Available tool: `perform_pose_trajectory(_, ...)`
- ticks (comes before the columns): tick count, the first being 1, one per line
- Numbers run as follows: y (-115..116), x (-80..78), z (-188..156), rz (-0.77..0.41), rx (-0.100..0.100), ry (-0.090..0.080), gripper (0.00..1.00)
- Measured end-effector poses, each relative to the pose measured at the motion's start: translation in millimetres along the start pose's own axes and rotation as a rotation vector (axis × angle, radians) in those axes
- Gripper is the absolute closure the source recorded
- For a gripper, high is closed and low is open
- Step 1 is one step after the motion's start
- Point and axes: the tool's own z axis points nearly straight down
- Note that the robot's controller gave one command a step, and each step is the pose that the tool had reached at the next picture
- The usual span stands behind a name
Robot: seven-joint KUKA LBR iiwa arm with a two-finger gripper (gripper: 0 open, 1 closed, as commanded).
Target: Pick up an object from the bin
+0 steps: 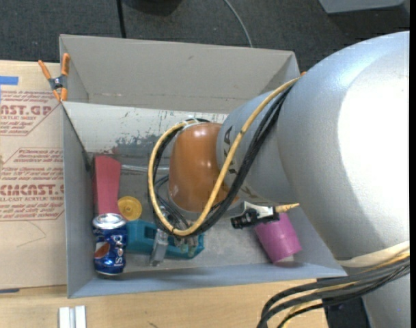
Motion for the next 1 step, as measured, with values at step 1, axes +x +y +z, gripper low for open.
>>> perform_pose_trajectory(1,-0.8,1.8,-22.1,0.000,0.003,0.005,1.00)
